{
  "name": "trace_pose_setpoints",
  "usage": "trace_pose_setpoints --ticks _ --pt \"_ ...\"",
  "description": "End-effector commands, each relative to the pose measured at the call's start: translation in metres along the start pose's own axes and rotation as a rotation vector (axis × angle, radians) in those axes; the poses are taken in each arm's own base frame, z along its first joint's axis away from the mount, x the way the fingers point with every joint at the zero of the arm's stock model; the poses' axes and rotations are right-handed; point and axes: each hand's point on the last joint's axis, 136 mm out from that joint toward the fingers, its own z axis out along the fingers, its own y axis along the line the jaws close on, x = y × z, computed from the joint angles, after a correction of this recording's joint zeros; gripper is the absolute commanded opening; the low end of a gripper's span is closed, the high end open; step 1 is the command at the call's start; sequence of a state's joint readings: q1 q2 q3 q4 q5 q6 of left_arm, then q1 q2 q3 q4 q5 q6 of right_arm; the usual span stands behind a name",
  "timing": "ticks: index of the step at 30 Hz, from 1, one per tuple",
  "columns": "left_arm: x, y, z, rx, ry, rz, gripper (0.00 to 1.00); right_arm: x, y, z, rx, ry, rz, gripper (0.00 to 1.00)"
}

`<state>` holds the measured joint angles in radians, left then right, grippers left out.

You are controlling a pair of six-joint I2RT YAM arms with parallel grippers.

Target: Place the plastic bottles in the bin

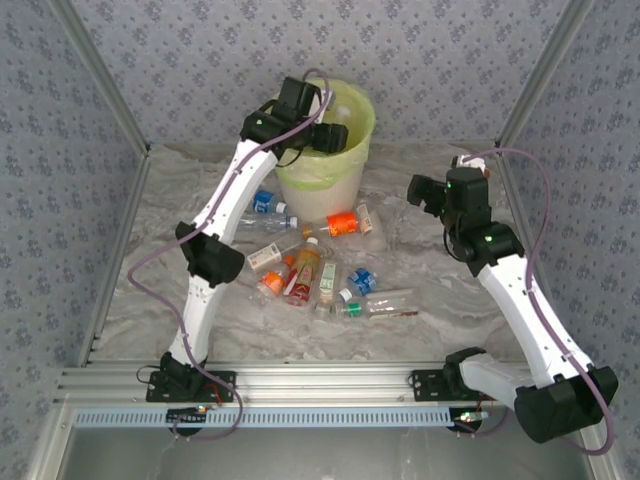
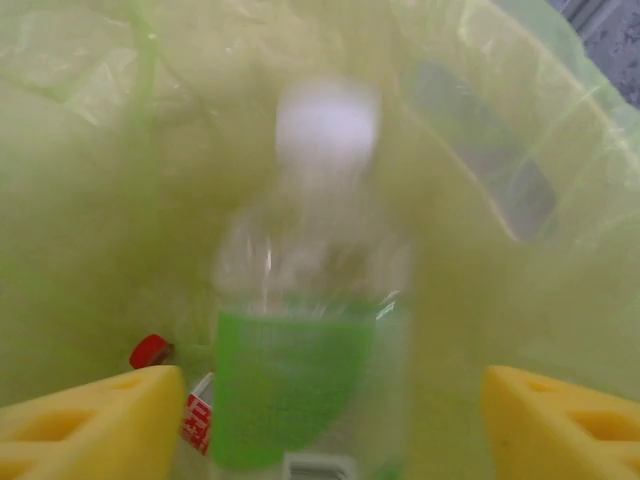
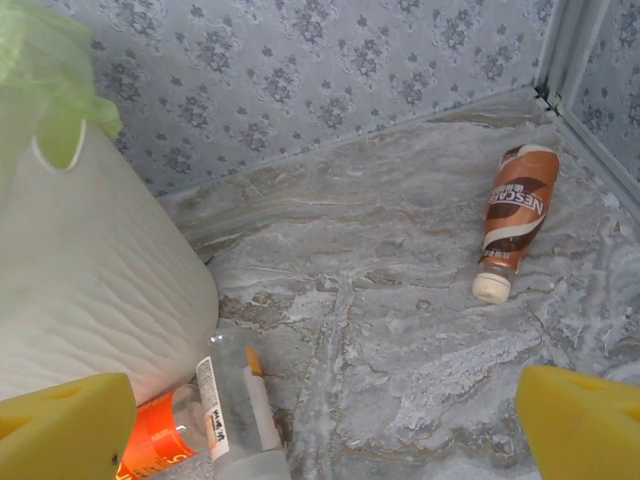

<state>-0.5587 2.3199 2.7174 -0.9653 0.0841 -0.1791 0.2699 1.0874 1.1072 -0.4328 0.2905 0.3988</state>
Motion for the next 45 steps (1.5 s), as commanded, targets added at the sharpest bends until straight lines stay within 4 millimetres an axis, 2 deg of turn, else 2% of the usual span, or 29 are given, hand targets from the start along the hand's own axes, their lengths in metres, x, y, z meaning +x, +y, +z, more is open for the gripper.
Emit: trace_pose_setpoints --ticks 1,3,8,15,19,25,27,31,35,40,42,43,45 --pt "-0.024 -0.020 -0.041 0.101 -0.066 0.004 0.90 0.012 -0.013 0.012 0.025 0.057 -0.011 1.00" --pt "-0.030 -0.035 -0.058 0.174 -0.083 0.008 0.99 0.018 -0.024 0.020 0.046 0.090 -0.010 1.00" --pt "-0.043 -0.048 -0.092 0.223 -0.133 0.022 0.99 0.033 -0.054 0.041 0.109 0.175 -0.002 1.00" --pt "-0.040 -0.046 -0.118 0.220 -0.217 0.015 1.00 0.052 -0.088 0.068 0.196 0.261 0.024 1.00" --pt "-0.035 -0.039 -0.147 0.188 -0.336 0.044 0.99 0.059 -0.102 0.083 0.217 0.291 0.042 1.00" --pt "-0.007 -0.016 -0.192 0.088 -0.465 0.013 0.99 0.067 -0.128 0.110 0.260 0.354 0.053 1.00" --pt "0.005 -0.001 -0.205 0.026 -0.509 -0.030 0.99 0.073 -0.137 0.122 0.267 0.397 0.059 1.00" --pt "0.033 0.037 -0.232 -0.142 -0.584 -0.147 1.00 0.068 -0.161 0.152 0.330 0.414 0.075 1.00" --pt "0.068 0.074 -0.240 -0.305 -0.607 -0.222 0.99 0.063 -0.181 0.194 0.372 0.446 0.105 1.00" --pt "0.100 0.103 -0.242 -0.399 -0.538 -0.301 0.99 0.060 -0.176 0.248 0.298 0.499 0.151 0.99" --pt "0.110 0.111 -0.241 -0.424 -0.519 -0.329 0.99 0.056 -0.180 0.264 0.324 0.496 0.150 0.99" --pt "0.115 0.116 -0.241 -0.436 -0.515 -0.348 1.00 0.063 -0.184 0.269 0.352 0.523 0.149 0.98" --pt "0.123 0.123 -0.240 -0.454 -0.507 -0.378 1.00 0.058 -0.188 0.278 0.393 0.512 0.130 0.97"
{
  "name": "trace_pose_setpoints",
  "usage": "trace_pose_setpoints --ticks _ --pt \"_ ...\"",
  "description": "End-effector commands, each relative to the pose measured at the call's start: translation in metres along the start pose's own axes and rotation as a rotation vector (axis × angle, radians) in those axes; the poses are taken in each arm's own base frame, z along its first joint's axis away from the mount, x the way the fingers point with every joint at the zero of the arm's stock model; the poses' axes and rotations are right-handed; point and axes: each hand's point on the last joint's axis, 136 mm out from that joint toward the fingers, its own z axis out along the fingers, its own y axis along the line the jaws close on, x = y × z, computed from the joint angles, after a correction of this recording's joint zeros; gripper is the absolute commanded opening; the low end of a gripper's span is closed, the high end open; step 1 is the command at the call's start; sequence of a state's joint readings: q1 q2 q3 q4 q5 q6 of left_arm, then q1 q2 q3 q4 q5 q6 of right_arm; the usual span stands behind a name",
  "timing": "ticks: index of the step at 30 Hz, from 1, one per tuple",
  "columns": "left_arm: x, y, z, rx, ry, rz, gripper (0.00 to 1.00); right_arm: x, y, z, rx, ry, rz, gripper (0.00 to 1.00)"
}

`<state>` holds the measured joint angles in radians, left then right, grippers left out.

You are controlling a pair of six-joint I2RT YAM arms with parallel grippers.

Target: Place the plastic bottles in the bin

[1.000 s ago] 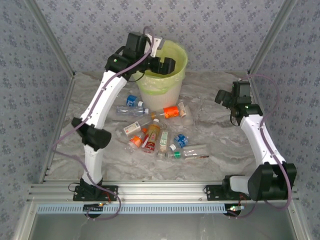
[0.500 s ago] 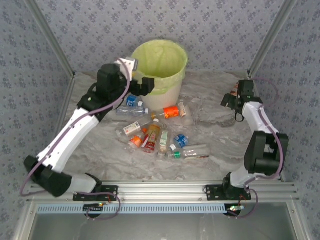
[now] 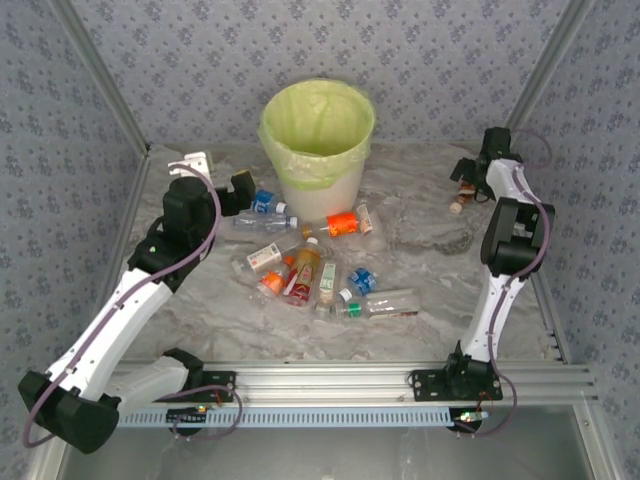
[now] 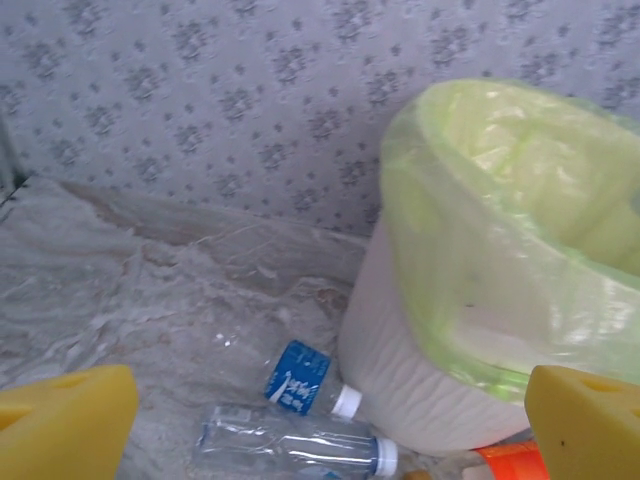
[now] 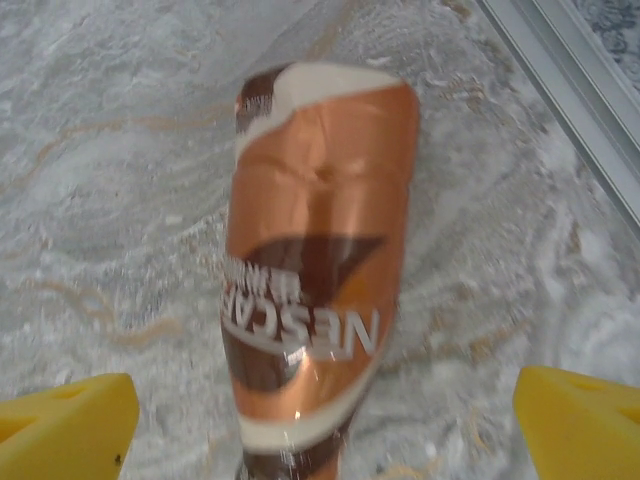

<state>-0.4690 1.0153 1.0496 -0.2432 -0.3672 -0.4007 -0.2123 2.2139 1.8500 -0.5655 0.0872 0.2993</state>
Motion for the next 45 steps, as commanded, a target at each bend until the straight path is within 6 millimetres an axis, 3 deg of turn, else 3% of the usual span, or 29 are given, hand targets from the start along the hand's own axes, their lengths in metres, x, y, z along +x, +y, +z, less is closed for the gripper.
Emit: trace_pose_setpoints --ticks 1,4,12,20,25,34,37,41,45 --pt "0.003 0.023 -0.006 -0.078 -0.008 -0.071 1.00 -0.002 0.000 0.007 0.057 0.031 -0.002 0.94" --pt "0.008 0.035 -0.007 -0.112 -0.006 -0.093 0.99 -0.008 0.001 0.013 0.070 0.050 0.016 0.89" --pt "0.014 0.055 -0.009 -0.173 -0.004 -0.108 0.99 -0.002 0.005 0.009 0.143 0.076 0.048 0.88" --pt "0.020 0.068 -0.008 -0.203 -0.002 -0.113 0.99 -0.012 0.037 -0.028 0.186 -0.060 0.058 0.99" --pt "0.025 0.076 -0.005 -0.213 0.013 -0.120 0.99 0.009 0.055 -0.018 0.187 -0.069 0.115 1.00" --pt "0.035 0.087 -0.002 -0.222 0.043 -0.148 0.99 0.027 0.021 0.004 0.301 -0.037 0.204 1.00" --pt "0.041 0.090 0.001 -0.222 0.050 -0.162 0.99 0.032 0.016 0.003 0.309 -0.013 0.177 1.00" --pt "0.048 0.092 0.006 -0.224 0.064 -0.176 0.99 0.053 0.021 0.010 0.257 0.072 0.163 0.99" --pt "0.051 0.093 0.009 -0.230 0.076 -0.174 0.99 0.064 0.015 0.009 0.250 0.103 0.170 0.94"
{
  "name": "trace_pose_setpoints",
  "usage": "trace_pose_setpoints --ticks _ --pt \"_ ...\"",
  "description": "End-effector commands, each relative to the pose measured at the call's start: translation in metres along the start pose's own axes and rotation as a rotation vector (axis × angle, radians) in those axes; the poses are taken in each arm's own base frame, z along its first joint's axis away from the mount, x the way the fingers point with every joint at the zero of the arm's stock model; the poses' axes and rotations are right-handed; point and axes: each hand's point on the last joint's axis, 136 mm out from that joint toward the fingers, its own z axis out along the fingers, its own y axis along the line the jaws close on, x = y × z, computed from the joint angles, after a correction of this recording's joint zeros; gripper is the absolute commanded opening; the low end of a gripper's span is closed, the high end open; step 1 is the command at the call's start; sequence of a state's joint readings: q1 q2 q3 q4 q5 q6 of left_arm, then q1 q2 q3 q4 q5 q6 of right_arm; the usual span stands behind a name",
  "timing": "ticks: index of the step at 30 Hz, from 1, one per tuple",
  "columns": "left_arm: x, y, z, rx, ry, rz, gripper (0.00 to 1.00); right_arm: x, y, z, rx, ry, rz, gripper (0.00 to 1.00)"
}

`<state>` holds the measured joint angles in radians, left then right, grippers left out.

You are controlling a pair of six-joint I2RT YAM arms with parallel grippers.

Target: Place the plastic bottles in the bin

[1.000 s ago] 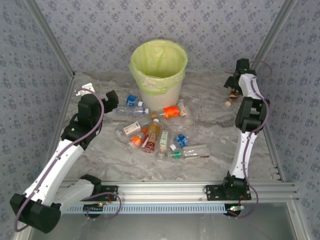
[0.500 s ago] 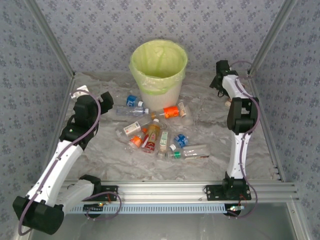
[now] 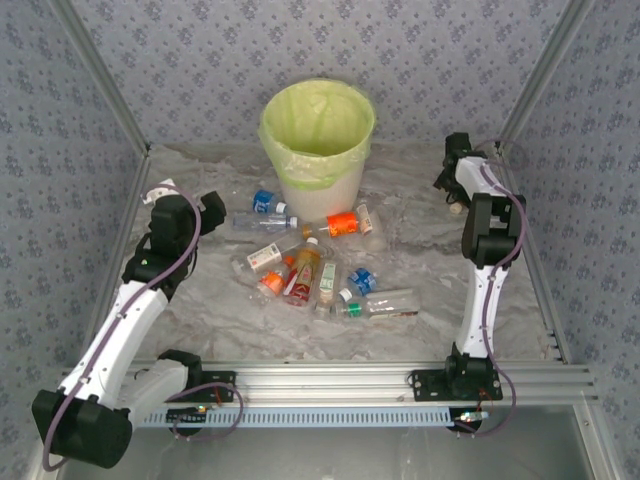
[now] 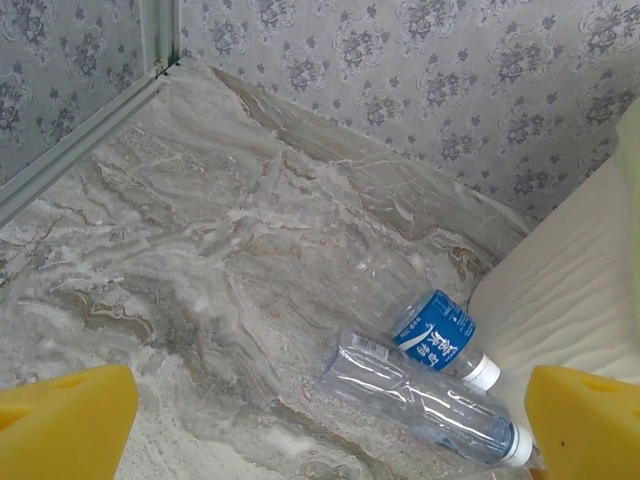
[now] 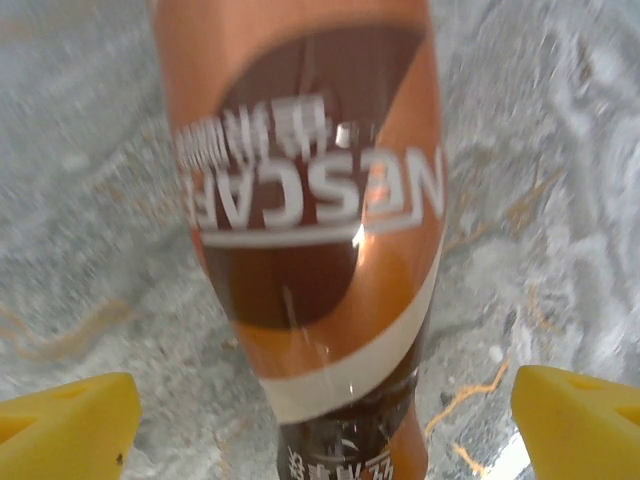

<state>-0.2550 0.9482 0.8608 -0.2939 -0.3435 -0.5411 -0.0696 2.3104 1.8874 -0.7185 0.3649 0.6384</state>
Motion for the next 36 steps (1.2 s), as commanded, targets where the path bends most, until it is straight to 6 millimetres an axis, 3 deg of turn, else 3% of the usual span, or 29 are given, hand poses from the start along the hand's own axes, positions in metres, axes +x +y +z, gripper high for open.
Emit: trace_pose_setpoints --ticks 1,6,14,21,23,25,28,36 --pt "-0.002 -0.002 0.002 0.012 -0.007 -0.017 0.99 0.014 -0.007 -0.005 -0.022 0.069 0.003 0.92" --pt "0.002 0.004 0.003 -0.005 -0.004 -0.020 1.00 0.031 -0.013 0.005 -0.040 0.163 0.002 0.85" --pt "0.004 0.009 0.002 -0.011 0.000 -0.022 1.00 0.028 -0.009 0.012 -0.080 0.180 0.026 0.62" --pt "0.005 0.012 -0.003 -0.007 -0.011 -0.021 1.00 0.011 -0.012 -0.012 -0.072 0.046 -0.032 0.36" --pt "0.007 0.013 -0.002 -0.009 -0.005 -0.020 1.00 0.008 -0.014 -0.021 -0.073 0.006 -0.049 0.33" --pt "0.009 0.012 -0.002 -0.005 0.007 -0.024 0.99 0.009 -0.017 -0.034 -0.081 -0.030 -0.066 0.31" --pt "0.014 0.011 0.000 0.000 0.029 -0.032 0.99 0.001 -0.008 -0.070 -0.166 -0.140 -0.078 0.28" --pt "0.020 0.006 0.006 0.009 0.071 -0.057 0.99 0.007 0.025 -0.199 -0.531 -0.367 -0.131 0.09"
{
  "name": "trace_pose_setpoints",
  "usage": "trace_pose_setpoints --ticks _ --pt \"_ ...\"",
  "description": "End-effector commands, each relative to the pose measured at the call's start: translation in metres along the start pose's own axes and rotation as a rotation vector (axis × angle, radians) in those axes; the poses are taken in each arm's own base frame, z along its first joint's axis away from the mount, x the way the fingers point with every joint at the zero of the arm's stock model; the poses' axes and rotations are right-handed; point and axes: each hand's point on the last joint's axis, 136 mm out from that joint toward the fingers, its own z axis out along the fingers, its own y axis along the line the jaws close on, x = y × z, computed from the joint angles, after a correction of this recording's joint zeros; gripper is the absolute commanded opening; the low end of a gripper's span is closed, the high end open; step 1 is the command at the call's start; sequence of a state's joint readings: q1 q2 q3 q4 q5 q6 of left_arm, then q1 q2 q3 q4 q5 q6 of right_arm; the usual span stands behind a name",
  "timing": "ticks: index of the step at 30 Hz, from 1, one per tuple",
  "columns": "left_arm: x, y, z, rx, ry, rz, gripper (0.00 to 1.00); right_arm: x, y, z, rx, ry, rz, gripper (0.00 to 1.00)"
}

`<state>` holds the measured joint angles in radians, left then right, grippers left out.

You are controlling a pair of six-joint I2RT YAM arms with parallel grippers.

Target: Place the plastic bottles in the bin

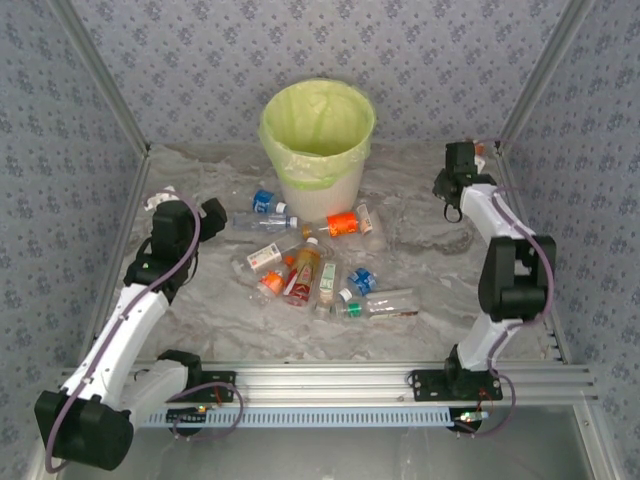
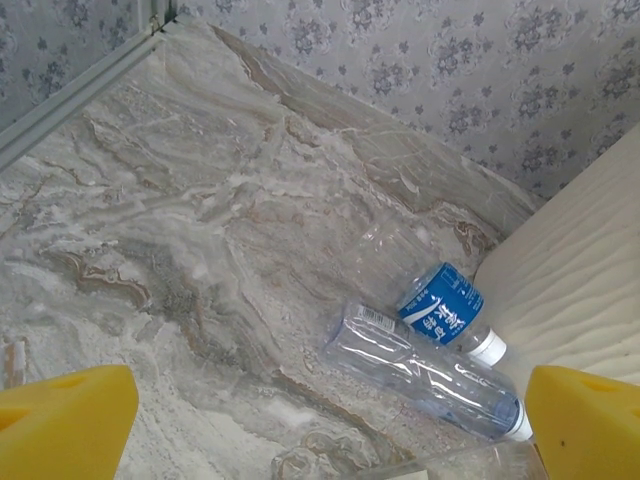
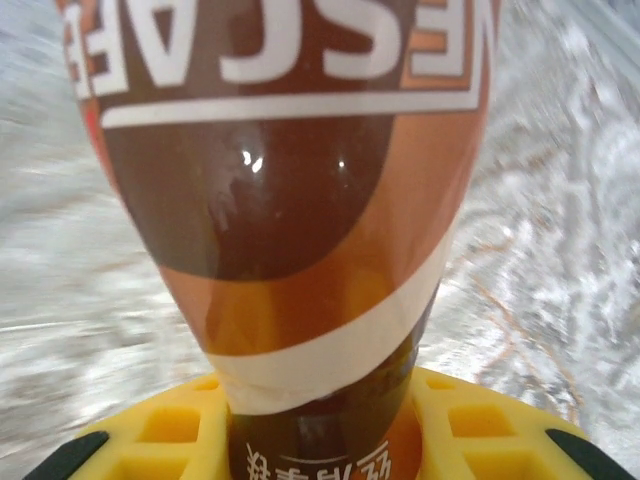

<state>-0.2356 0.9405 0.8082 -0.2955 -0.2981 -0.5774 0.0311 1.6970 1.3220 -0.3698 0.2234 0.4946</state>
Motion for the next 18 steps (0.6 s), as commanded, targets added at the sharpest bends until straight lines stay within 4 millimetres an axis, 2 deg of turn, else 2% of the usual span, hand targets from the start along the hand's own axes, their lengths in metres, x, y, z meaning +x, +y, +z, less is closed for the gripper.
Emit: trace_pose_setpoints --ticks 1,6,11,15,18 --pt "-0.001 -0.003 0.001 0.009 0.021 -0.029 1.00 -0.030 0.043 -0.047 -0.188 -0.151 -0.056 0.08" --pt "0.005 -0.002 0.006 -0.007 0.051 -0.038 0.99 -0.049 0.106 -0.124 -0.451 -0.258 -0.201 0.05" --pt "0.006 -0.003 0.008 -0.010 0.060 -0.052 0.99 -0.048 0.172 -0.190 -0.720 -0.306 -0.410 0.06" --pt "0.005 -0.004 0.008 -0.005 0.060 -0.058 0.99 -0.039 0.214 -0.220 -0.830 -0.336 -0.549 0.10" --pt "0.006 -0.004 0.006 -0.006 0.070 -0.062 1.00 -0.032 0.237 -0.220 -0.869 -0.292 -0.601 0.13"
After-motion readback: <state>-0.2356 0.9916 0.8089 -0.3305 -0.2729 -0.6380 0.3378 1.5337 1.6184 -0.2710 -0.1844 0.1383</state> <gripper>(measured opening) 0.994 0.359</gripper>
